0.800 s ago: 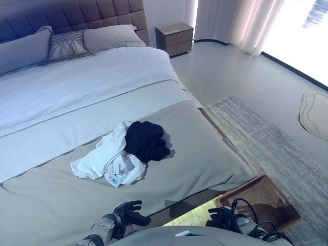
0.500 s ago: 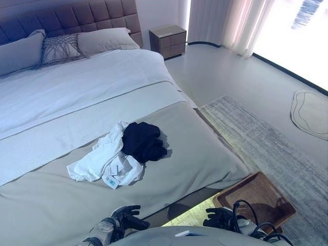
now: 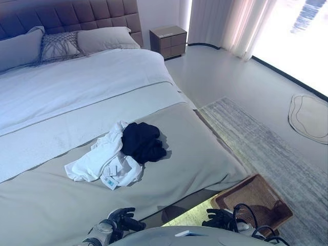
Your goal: Pick up the clothes from the bed and place them into the basket
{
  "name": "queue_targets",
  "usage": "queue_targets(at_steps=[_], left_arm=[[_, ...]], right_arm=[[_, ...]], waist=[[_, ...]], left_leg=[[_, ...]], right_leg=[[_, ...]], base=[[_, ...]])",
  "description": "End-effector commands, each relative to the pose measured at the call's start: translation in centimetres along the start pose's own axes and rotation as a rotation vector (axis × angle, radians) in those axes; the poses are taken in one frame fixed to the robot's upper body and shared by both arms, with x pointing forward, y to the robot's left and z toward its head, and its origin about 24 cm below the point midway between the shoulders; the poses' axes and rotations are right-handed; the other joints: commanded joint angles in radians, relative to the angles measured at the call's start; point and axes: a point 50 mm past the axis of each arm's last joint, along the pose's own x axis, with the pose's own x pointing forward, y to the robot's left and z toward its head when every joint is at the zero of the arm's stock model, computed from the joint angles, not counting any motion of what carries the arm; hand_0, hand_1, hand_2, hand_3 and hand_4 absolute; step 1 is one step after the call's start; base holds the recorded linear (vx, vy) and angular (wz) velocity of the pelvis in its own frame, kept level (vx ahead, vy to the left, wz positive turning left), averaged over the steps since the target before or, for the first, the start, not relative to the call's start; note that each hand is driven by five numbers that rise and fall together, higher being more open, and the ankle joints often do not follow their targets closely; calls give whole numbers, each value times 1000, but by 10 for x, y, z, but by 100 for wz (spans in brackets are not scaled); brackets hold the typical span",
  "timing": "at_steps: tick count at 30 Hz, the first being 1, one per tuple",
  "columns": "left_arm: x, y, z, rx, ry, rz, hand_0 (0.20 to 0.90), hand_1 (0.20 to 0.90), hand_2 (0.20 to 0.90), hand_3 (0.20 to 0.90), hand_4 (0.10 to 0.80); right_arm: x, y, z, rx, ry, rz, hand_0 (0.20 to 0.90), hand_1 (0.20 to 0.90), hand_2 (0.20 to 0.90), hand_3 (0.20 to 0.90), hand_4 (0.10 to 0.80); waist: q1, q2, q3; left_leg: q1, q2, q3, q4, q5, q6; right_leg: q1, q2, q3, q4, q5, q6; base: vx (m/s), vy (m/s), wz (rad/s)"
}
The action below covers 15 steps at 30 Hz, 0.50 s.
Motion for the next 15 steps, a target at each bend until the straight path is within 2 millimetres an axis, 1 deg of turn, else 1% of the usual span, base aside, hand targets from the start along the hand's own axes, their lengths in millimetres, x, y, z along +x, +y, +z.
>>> queue_targets(at_steps=[1,3,4,5,6,7,8,9,10,11,12,13,14,15], left_arm=[[-1,9,-6,35,31,39,900,900,900,900,800],[-2,11,-7,42,31,44,900,900,900,900,800],[-2,11,-10,40,37,44,900,900,900,900,800],[-3,10,-13,41,39,44,900,900,900,900,800],[-4,11,-16,42,41,46,900,900,900,900,800],[-5,10,-20,45,40,49,900,900,900,900,800],[-5,10,-21,45,40,49,900,900,900,900,800],[-6,7,-24,42,32,50,900,900,900,900,800],[-6,6,-25,39,31,50,900,900,900,900,800],[-6,4,-25,33,27,49,900,900,900,900,800],[-6,2,-25,33,20,46,900,900,900,900,800],[-5,4,-21,47,6,43,900,900,900,900,800],[-5,5,-20,50,0,43,900,900,900,900,800],[-5,6,-17,64,-9,40,900,900,900,900,800]], right_arm=[[2,5,6,134,-18,16,900,900,900,900,800],[1,2,9,353,-88,13,900,900,900,900,800],[1,1,14,474,-128,11,900,900,900,900,800],[0,-2,20,550,-171,15,900,900,900,900,800],[-1,-6,32,636,-248,25,900,900,900,900,800],[-4,-12,53,707,-354,33,900,900,900,900,800],[-6,-13,61,727,-395,39,900,900,900,900,800],[-13,-17,88,746,-537,58,900,900,900,900,800],[-15,-17,94,738,-566,63,900,900,900,900,800],[-18,-15,106,703,-610,83,900,900,900,900,800],[-23,-11,123,601,-666,120,900,900,900,900,800],[-31,-12,144,411,-753,103,900,900,900,900,800],[-35,-15,151,338,-787,65,900,900,900,900,800],[-41,-21,166,258,-833,20,900,900,900,900,800]], waist=[[0,-18,15],[5,-19,14],[6,-18,14],[6,-19,13],[7,-19,14],[10,-19,17],[11,-19,18],[17,-17,26],[19,-17,28],[24,-16,32],[34,-17,38],[55,-21,46],[62,-24,50],[76,-27,59]], left_leg=[[-15,-55,47,8,-40,64],[-9,-55,47,9,-41,62],[-6,-56,45,9,-42,62],[-4,-57,46,9,-43,61],[-3,-57,45,11,-44,59],[-6,-56,44,14,-45,59],[-8,-56,44,16,-45,58],[-15,-57,40,20,-45,59],[-17,-58,38,21,-44,59],[-22,-61,34,22,-44,60],[-30,-66,26,24,-43,62],[-47,-74,11,32,-42,64],[-55,-78,4,36,-42,65],[-61,-82,-5,41,-44,67]], right_leg=[[-10,3,67,154,-97,-10],[-3,2,60,154,-97,-9],[1,1,57,154,-95,-7],[3,1,58,153,-94,-5],[4,0,59,152,-94,-5],[2,-1,60,152,-93,-5],[1,-2,61,153,-93,-6],[-5,-4,60,153,-91,-7],[-6,-5,59,153,-91,-8],[-9,-8,56,152,-89,-8],[-14,-10,51,147,-86,-8],[-21,-16,39,143,-81,-8],[-25,-18,33,143,-80,-8],[-26,-20,28,142,-79,-8]], base=[[51,-3,-1],[77,-8,0],[95,-8,1],[106,0,0],[90,11,-2],[67,18,-3],[45,38,-2],[23,41,-1],[20,65,-1],[7,85,2],[5,124,6],[2,109,10],[0,78,10],[0,61,18]])
